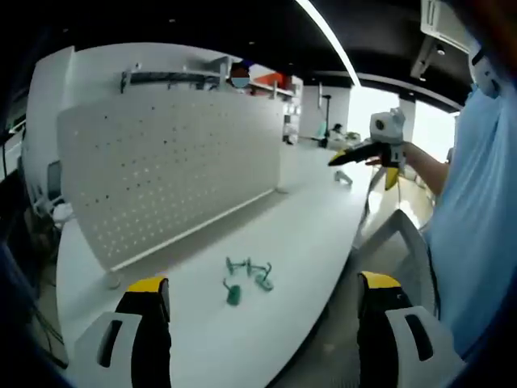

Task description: Insert the hook assembly into the mounting plate slot until the hook locks in place.

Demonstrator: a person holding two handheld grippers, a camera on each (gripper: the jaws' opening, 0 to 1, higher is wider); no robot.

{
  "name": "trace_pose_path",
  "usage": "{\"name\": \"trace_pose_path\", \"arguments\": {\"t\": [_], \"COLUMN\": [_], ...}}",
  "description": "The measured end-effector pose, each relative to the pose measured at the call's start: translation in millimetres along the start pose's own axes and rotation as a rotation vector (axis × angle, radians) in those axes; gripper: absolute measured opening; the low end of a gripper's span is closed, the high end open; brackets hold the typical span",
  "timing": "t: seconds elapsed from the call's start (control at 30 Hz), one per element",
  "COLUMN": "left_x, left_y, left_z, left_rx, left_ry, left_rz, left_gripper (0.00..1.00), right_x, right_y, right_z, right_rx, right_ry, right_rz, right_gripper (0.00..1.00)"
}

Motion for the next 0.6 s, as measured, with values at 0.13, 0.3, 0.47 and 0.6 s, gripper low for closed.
{"name": "trace_pose_path", "arguments": {"t": [0.13, 0.3, 0.47, 0.6], "left_x": [1.0, 1.8, 3.0, 4.6], "left_y": [-0.4, -0.9, -1.7, -2.2], "left_z": [-0.6, -1.2, -2.5, -4.6], "left_rx": [0.0, 0.001, 0.0, 0.001], "left_ry": [-0.002, -0.002, -0.003, -0.005], "left_rz": [0.001, 0.004, 0.005, 0.01], "left_gripper": [0.98, 0.98, 0.98, 0.98], "right_x": [-0.6, -0.8, 3.0, 3.4], "right_y": [-0.2, 1.0, 1.7, 1.0], "right_z": [1.2, 3.5, 6.1, 7.5], "right_rx": [0.001, -0.003, -0.008, -0.009], "right_ry": [0.0, -0.001, 0.003, 0.006], "right_rz": [-0.001, -0.001, 0.006, 0.001], "right_gripper": [0.92, 0.92, 0.92, 0.92]}}
Point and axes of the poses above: the point that each gripper's makers call its tool centre point, and the gripper's own axes: y roughly backward along the fingers, z roughly to its right, x roughly out of its top, the point moved 1 cm from there along y, roughly backward along the fingers, and after that the axes turned 12 degrees about x, right-handed, at the moved point
